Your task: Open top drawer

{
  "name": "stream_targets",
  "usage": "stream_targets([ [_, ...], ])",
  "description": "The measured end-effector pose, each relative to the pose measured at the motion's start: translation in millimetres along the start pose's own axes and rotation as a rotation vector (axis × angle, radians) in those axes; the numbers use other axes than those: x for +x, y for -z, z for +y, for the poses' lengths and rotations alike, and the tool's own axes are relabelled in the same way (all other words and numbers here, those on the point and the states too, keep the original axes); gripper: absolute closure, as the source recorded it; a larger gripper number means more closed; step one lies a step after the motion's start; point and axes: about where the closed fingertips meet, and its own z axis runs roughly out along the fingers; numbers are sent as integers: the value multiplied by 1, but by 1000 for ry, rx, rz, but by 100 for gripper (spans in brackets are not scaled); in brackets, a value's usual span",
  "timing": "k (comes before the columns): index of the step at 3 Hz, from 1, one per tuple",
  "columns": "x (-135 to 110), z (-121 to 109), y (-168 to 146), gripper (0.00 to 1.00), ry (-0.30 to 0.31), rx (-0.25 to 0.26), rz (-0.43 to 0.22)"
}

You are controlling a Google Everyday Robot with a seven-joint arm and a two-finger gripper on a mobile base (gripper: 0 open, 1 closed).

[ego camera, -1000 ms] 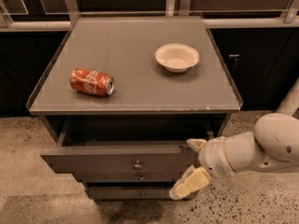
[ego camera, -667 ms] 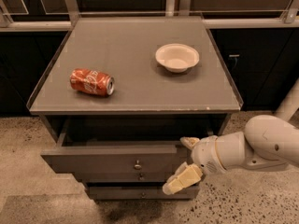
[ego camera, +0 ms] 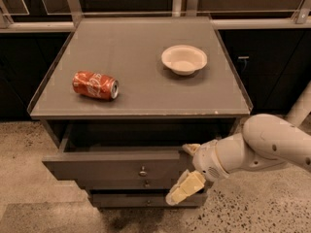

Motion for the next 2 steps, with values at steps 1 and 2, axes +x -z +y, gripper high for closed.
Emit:
stream_targets([
  [1, 5, -1, -7, 0, 17, -11, 65],
  [2, 8, -7, 0, 0, 31, 20, 116],
])
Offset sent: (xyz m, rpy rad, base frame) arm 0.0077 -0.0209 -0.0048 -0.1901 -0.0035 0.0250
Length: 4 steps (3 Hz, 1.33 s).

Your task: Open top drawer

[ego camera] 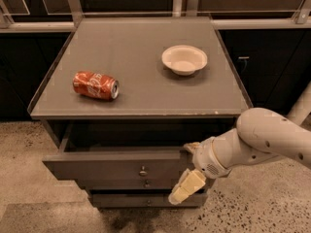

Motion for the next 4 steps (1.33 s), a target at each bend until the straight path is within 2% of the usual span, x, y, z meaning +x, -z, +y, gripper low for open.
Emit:
stream_targets([
  [1, 0, 0, 0, 0, 1, 1, 3],
  [2, 3, 6, -5, 0, 2, -28, 18],
  [3, 9, 17, -12, 0, -11, -79, 35],
  [4, 6, 17, -8, 0, -12, -79, 35],
])
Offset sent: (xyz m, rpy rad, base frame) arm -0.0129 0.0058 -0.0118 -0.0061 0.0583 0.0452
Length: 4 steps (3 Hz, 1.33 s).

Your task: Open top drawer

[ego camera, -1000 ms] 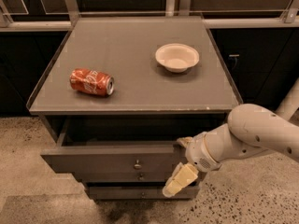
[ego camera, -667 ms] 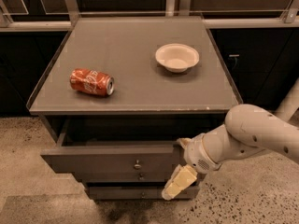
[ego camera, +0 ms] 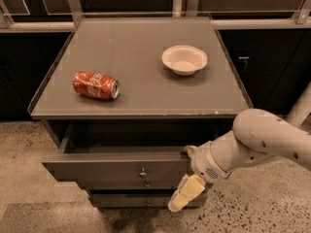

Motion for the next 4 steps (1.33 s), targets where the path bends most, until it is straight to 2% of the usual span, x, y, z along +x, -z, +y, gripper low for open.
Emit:
stream_targets([
  [2, 2, 19, 7, 0, -18, -62, -18],
  [3, 2, 19, 7, 0, -18, -62, -18],
  [4, -7, 8, 15, 0, 12, -14, -43],
])
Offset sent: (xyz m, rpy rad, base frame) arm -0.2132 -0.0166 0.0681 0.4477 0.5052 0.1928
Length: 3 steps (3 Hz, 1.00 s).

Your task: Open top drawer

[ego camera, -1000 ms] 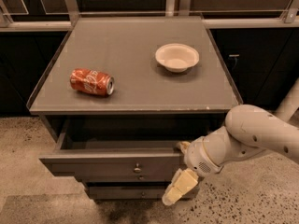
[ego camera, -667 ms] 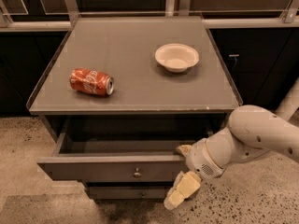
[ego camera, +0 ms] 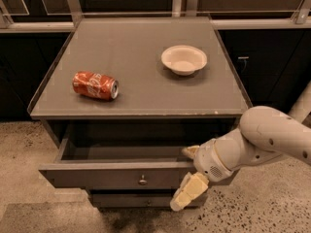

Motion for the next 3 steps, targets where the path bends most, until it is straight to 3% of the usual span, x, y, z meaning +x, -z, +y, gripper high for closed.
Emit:
stream_targets([
  [1, -21, -28, 12, 0, 62, 99, -52],
  [2, -24, -32, 13, 0, 71, 112, -57],
  [3, -20, -32, 0, 0, 51, 83, -56],
])
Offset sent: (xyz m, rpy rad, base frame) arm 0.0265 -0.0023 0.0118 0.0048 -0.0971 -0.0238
